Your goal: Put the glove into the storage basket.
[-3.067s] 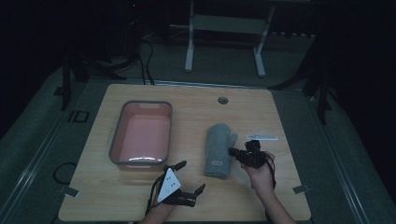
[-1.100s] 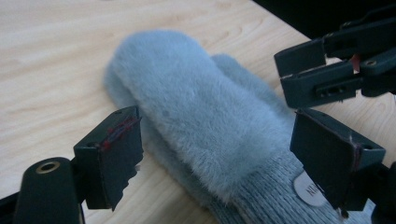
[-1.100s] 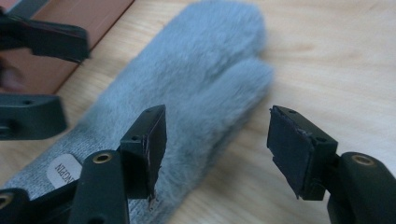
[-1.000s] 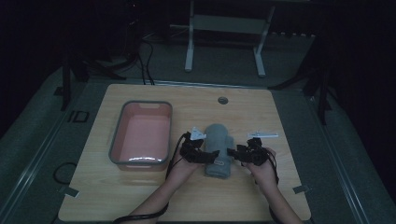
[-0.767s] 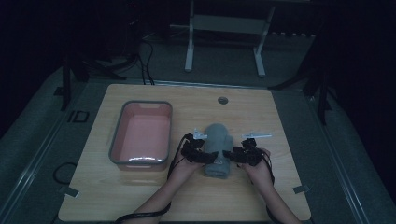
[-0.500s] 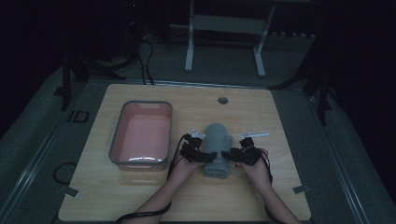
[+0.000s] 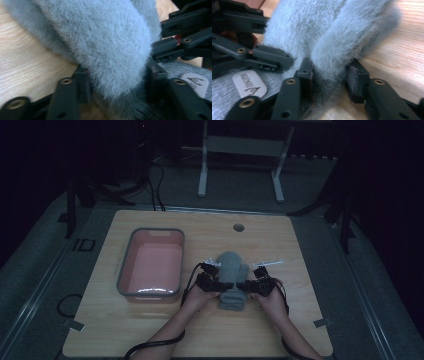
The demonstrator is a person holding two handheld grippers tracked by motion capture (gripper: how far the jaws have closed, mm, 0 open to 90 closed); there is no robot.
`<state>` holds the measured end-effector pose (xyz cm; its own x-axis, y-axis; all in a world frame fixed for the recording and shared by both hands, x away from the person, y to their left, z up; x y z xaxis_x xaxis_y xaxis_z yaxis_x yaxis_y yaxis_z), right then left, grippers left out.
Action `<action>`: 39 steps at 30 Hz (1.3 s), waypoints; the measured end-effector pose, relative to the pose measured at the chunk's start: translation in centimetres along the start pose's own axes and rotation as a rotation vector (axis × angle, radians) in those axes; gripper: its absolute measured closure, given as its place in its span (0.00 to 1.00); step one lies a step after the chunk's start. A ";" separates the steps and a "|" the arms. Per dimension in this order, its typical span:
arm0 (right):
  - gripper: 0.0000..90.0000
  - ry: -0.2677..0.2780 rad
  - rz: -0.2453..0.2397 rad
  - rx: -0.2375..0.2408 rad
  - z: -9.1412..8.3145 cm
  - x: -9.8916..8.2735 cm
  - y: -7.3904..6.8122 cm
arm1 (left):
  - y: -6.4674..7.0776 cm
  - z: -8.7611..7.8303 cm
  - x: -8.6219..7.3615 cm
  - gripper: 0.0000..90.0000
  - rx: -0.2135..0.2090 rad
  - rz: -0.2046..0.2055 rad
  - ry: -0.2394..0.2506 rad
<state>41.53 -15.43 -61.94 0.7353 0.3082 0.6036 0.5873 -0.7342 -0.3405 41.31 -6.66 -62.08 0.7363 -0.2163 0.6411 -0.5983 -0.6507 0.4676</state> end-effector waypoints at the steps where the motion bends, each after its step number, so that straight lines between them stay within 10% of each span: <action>1: 0.75 0.001 -0.001 0.000 0.0 0.0 0.0 | 0.1 -0.1 0.1 0.68 0.002 0.017 0.006; 18: 0.88 0.073 -0.028 -0.001 -2.5 1.7 -1.6 | 2.2 -2.6 2.2 0.85 -0.004 0.122 0.028; 39: 0.88 0.193 -0.101 0.045 -6.9 8.4 -6.7 | 3.4 -10.4 7.7 0.85 -0.016 0.251 0.076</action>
Point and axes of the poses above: each handheld gripper's, and its own axes: z roughly forward along the jaws, x roughly out of its top, y roughly to its right, the point moved 10 cm from there along z, roughly forward along the jaws, and after that the axes turned 4 degrees about -z, right-handed, at the moved point
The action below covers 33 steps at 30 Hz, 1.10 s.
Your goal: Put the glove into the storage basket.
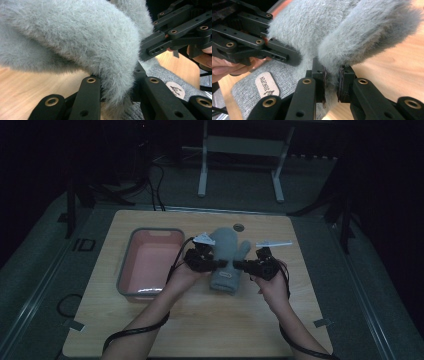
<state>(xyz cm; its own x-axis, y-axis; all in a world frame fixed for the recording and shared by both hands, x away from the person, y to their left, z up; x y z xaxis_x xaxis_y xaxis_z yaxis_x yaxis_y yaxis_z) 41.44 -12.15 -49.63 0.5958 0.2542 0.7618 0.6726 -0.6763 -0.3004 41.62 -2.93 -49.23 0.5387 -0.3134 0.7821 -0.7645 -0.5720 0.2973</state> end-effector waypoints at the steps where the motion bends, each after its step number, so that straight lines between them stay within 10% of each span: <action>1: 0.88 0.001 0.005 0.008 0.0 0.4 -0.3 | -0.2 -0.4 0.2 0.85 0.001 0.004 0.002; 17: 0.88 0.001 -0.057 0.078 3.4 5.1 -5.7 | -3.4 -7.1 0.2 0.85 0.048 -0.012 0.036; 33: 0.88 -0.082 -0.103 0.165 11.8 6.9 -12.3 | -9.8 -14.7 -4.7 0.85 0.156 -0.102 0.004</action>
Point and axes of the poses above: each handheld gripper's, and its own axes: z roughly forward along the jaws, x roughly out of its top, y roughly to its right, the point moved 10 cm from there along z, roughly forward along the jaws, and after that the axes turned 4 degrees about -z, right-handed, at the moved point
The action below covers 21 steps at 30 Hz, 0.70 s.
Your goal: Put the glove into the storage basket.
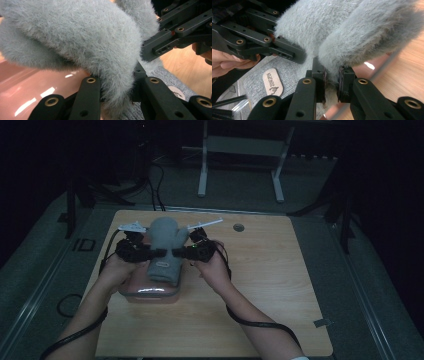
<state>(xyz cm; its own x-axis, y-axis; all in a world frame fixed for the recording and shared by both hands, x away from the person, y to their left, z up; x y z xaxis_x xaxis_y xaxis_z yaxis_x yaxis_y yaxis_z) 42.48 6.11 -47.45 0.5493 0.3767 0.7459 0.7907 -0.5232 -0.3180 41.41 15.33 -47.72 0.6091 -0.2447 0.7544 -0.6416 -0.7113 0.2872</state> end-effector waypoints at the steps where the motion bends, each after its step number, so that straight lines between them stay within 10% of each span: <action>1: 0.88 -0.004 -0.005 0.001 0.5 0.1 -0.2 | -0.4 -0.1 -0.3 0.85 0.006 -0.005 -0.003; 21: 0.88 -0.203 0.025 -0.061 7.4 -4.5 2.1 | -4.0 4.2 -6.0 0.84 0.106 -0.126 -0.196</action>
Point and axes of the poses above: each handheld gripper's, and its own axes: z roughly forward along the jaws, x roughly out of its top, y roughly to its right, the point moved 10 cm from there along z, roughly forward along the jaws, and after that the axes turned 4 degrees about -z, right-handed, at the moved point
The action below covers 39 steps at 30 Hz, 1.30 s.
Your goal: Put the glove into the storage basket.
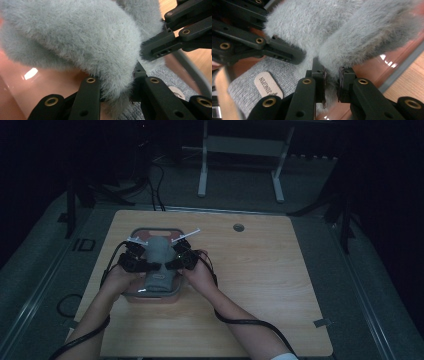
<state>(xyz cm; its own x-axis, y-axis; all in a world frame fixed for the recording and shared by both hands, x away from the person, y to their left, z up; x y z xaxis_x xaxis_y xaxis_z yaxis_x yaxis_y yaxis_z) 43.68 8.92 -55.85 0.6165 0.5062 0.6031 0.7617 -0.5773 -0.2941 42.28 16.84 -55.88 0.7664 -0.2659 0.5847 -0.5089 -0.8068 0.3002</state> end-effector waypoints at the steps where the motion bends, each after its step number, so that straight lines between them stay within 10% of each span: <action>1: 0.87 -0.006 0.000 -0.003 0.2 0.0 0.1 | -0.1 0.2 -0.1 0.84 -0.002 -0.010 -0.007; 11: 0.66 0.050 -0.002 0.002 -1.9 0.6 0.1 | -0.3 1.5 -0.2 0.84 -0.008 -0.037 -0.071; 21: 0.60 0.150 -0.062 -0.003 -6.3 0.5 0.0 | -1.3 3.0 -0.5 0.61 0.099 -0.010 -0.136; 25: 0.51 0.159 -0.073 -0.003 -7.3 0.0 0.5 | -1.7 2.5 -0.2 0.41 0.138 -0.025 -0.106; 39: 0.17 0.185 -0.153 -0.004 -10.3 -2.8 2.1 | -0.8 -2.4 0.5 0.25 0.150 0.003 0.115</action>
<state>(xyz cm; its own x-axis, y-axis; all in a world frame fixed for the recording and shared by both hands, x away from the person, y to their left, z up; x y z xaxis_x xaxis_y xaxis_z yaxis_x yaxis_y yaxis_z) 41.50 -0.33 -50.48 0.4471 0.4622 0.7658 0.8421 -0.5061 -0.1862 42.12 18.59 -53.95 0.7109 -0.2135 0.6701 -0.4405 -0.8780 0.1876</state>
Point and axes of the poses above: each handheld gripper's, and its own axes: z roughly forward along the jaws, x roughly out of its top, y roughly to its right, the point moved 10 cm from there along z, roughly forward along the jaws, and after that the axes turned 4 degrees about -z, right-handed, at the moved point
